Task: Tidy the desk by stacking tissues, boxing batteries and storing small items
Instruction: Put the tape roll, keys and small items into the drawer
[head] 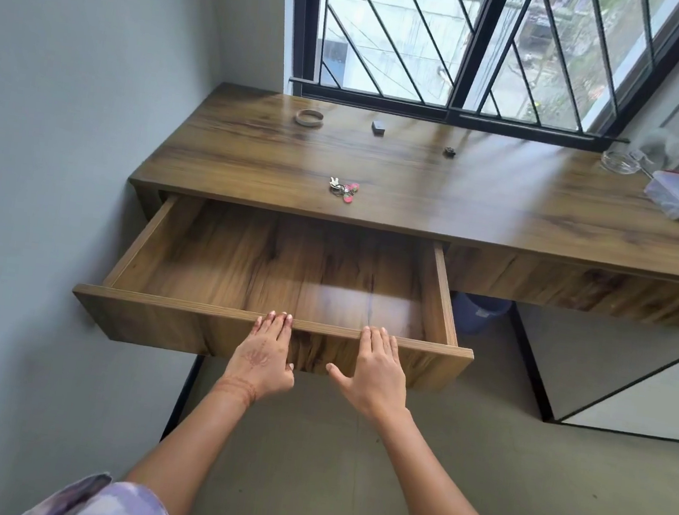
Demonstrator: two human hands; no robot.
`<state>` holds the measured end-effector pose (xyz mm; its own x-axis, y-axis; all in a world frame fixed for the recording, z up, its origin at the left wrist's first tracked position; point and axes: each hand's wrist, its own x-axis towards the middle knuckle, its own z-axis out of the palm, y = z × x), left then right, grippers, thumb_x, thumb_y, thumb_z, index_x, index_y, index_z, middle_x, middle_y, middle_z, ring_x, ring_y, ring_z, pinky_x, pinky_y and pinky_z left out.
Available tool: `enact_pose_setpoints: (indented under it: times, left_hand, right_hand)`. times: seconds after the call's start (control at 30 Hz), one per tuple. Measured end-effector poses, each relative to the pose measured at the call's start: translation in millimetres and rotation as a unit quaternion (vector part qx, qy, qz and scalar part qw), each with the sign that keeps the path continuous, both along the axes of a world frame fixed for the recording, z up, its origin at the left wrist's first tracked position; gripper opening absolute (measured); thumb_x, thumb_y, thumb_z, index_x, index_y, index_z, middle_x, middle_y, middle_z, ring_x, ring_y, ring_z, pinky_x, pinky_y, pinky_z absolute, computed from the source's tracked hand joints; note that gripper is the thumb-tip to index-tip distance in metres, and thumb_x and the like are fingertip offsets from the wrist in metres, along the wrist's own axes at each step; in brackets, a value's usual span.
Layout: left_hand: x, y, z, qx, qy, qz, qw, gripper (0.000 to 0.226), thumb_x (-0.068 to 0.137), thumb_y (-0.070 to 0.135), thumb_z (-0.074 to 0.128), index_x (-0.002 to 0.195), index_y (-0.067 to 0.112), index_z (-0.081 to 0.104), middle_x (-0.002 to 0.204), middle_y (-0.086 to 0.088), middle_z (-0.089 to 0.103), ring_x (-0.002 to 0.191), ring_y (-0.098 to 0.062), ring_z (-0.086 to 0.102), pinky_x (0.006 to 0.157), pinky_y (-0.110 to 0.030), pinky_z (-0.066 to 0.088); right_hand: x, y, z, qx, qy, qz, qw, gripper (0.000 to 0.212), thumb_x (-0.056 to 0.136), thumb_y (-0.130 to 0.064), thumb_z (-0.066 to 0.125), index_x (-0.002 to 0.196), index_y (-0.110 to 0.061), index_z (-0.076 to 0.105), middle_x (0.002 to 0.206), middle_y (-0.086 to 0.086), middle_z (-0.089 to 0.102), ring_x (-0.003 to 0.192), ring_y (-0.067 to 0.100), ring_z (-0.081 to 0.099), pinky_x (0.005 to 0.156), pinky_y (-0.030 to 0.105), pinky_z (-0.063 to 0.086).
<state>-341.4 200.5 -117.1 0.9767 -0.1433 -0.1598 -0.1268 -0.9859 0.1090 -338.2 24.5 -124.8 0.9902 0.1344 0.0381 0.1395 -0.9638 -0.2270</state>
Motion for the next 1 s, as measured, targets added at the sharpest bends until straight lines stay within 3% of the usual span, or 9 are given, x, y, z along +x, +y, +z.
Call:
enact_pose_setpoints:
  times: [0.53, 1.0]
  left_hand:
    - [-42.6, -1.2, -2.8, -0.013, -0.019, 0.001, 1.000, 0.074, 0.091, 0.028, 0.039, 0.146, 0.005, -0.005, 0.157, -0.013, -0.003, 0.145, -0.023, -0.005, 0.116, -0.032, -0.005]
    - [-36.2, -5.5, 17.1, -0.014, 0.014, -0.004, 1.000, 0.068, 0.097, 0.032, 0.032, 0.146, 0.003, -0.004, 0.157, -0.013, -0.006, 0.145, -0.023, -0.006, 0.117, -0.035, -0.006]
  right_hand:
    - [-39.0, 0.0, -5.1, 0.010, -0.014, -0.004, 1.000, 0.086, 0.085, -0.057, 0.047, 0.145, -0.004, 0.018, 0.153, 0.012, 0.021, 0.143, 0.024, 0.010, 0.112, 0.029, -0.005]
    - [-36.1, 0.9, 9.8, 0.015, 0.007, -0.003, 1.000, 0.076, 0.093, -0.054, 0.034, 0.146, -0.006, 0.010, 0.155, 0.009, 0.010, 0.144, 0.019, 0.003, 0.115, 0.029, -0.004]
